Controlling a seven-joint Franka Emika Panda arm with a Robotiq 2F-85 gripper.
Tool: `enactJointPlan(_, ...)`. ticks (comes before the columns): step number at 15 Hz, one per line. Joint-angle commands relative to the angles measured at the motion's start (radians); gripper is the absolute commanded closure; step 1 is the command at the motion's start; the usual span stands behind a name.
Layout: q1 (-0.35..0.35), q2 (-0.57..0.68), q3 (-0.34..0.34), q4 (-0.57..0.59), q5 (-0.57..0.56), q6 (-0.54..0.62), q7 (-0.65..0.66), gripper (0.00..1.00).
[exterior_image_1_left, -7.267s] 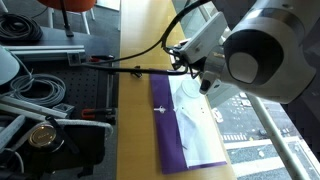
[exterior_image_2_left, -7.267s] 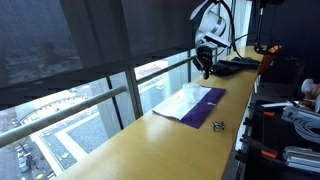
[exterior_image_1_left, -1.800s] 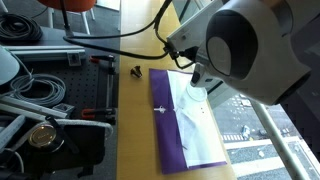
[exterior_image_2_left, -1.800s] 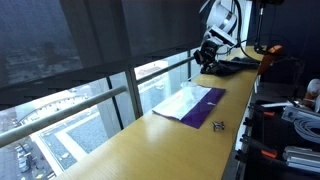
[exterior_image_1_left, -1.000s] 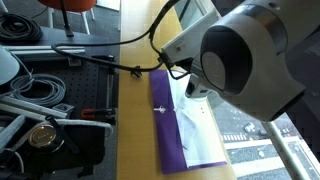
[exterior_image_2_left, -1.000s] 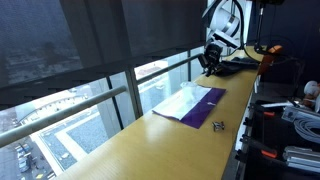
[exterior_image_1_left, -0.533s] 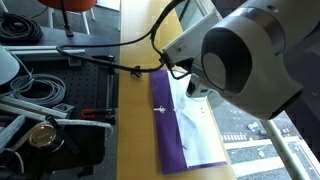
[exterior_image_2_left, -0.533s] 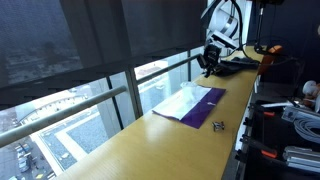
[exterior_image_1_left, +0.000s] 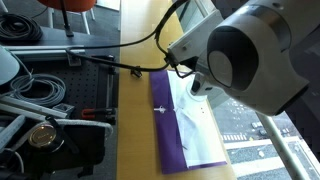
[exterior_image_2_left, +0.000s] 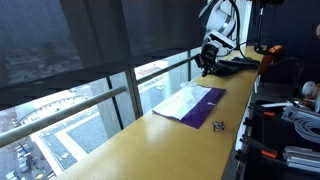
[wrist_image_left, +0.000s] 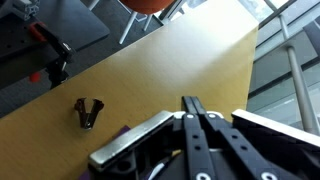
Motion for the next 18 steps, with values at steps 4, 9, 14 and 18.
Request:
enactJointPlan(4, -0.011, 0.039, 0.001, 0.048, 0.0, -0.018, 0.005, 1.0)
enactJointPlan(9, -0.011, 0.053, 0.006, 0.052, 0.004, -0.021, 0.005, 1.0)
enactJointPlan(14, -0.013, 0.059, 0.011, 0.055, 0.007, -0.033, 0.002, 1.0)
enactJointPlan(18, -0.022, 0.066, 0.014, 0.066, 0.014, -0.059, -0.001, 1.0)
